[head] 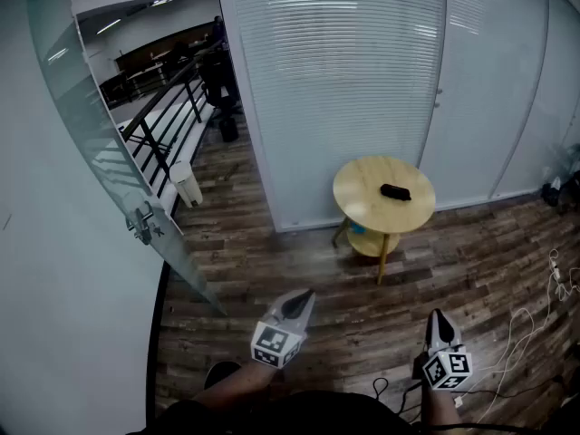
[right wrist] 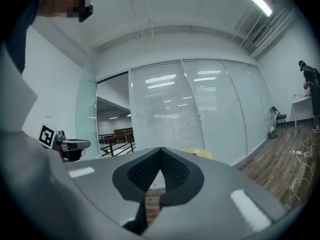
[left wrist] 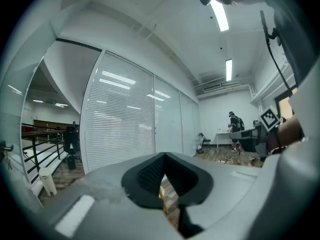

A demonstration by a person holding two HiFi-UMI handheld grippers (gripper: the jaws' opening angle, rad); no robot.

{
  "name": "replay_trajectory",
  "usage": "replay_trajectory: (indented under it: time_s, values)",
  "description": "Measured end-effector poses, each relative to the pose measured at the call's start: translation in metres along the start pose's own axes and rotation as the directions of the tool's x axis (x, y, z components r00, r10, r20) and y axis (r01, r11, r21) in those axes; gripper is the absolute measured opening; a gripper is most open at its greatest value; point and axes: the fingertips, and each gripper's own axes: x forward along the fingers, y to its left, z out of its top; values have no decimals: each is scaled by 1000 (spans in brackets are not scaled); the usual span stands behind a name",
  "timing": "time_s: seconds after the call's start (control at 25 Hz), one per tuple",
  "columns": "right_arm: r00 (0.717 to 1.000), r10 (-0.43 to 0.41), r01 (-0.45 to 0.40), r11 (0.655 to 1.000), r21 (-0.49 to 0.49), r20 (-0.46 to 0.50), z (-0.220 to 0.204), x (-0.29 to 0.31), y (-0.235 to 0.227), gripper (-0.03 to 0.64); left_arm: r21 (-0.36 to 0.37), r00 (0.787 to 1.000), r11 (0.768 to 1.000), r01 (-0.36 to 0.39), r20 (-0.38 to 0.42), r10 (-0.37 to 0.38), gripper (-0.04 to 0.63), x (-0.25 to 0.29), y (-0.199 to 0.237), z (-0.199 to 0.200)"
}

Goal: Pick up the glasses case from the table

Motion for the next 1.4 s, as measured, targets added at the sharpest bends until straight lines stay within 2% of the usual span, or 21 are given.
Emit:
replay_trajectory:
  time_s: [0.36,0.6,0.72,0.84,1.0,1.08,1.24,1.4]
  values:
    - [999,33,-33,999,1,3,-5,-4,-26,8,1,999,999,34,-40,-34,3,27,-35,-8]
    - [993,118,-118,993,-8,2,-6,-16,-56,8,22,999,999,30,-22,-29,3,63,-71,1]
    - [986,166,-166,986,-2,10,-7,-13,-69,8,43,998,997,63,-19,-62,3,84,-87,-2]
    - [991,132,-132,991,35,-10,-15,-4,-92,8,32,997,997,74,-34,-73,3,106,-93,-9]
    - [997,66,-63,995,71,-36,-23,14,-119,9,-19,994,995,99,-54,-99,3,145,-87,-16]
    - [998,26,-22,997,73,-49,-25,35,-137,8,-9,990,991,132,-42,-132,3,174,-81,-16]
    - [998,-52,54,996,70,-35,-10,90,-165,8,-31,987,987,157,-23,-157,3,238,-44,-18]
    - [995,-95,94,994,54,13,20,155,-177,8,-12,978,978,208,7,-208,3,301,-1,5]
